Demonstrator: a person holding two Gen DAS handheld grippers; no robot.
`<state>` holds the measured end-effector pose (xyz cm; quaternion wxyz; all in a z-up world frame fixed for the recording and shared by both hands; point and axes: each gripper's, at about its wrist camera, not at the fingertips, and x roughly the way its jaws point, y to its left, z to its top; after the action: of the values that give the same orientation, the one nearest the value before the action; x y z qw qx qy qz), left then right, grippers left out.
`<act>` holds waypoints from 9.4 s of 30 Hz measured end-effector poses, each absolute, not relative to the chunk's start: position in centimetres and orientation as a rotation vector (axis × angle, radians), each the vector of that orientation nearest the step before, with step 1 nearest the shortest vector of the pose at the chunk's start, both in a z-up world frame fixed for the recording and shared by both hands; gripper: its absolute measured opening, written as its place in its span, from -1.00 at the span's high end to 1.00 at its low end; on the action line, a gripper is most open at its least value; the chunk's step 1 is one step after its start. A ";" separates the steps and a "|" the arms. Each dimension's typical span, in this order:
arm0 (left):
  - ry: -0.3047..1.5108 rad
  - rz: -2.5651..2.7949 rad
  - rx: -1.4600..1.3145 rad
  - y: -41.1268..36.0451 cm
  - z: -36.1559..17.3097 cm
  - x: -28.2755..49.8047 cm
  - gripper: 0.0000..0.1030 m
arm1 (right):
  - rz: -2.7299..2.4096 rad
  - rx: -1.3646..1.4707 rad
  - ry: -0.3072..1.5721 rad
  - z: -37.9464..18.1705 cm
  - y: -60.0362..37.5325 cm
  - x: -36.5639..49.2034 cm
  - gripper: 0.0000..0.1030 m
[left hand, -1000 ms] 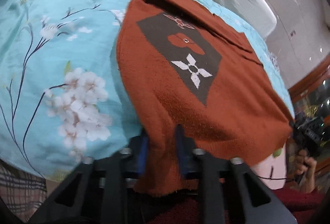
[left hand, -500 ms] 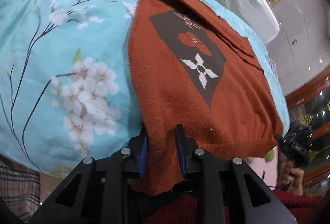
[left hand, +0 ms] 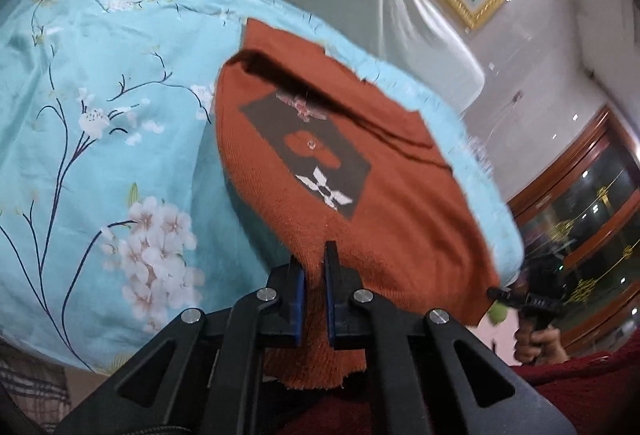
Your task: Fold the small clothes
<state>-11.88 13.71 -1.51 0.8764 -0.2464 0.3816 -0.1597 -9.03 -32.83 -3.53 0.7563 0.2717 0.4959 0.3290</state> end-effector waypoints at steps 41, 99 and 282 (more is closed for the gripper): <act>0.764 -0.216 -0.643 17.3 -2.1 27.5 0.83 | 0.363 0.814 0.904 -3.4 -35.6 27.0 0.78; 0.762 -0.220 -0.522 9.9 1.9 19.3 -0.33 | 0.437 0.611 0.864 -0.5 -29.9 21.1 -0.07; 0.948 -0.518 -0.357 -5.4 -0.7 12.5 -0.08 | 0.410 0.517 0.935 2.0 -38.4 15.5 -0.14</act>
<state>12.48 -5.41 -0.67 0.8426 -0.1689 0.4489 -0.2451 15.54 -38.40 1.98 0.8408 0.2444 0.4423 0.1940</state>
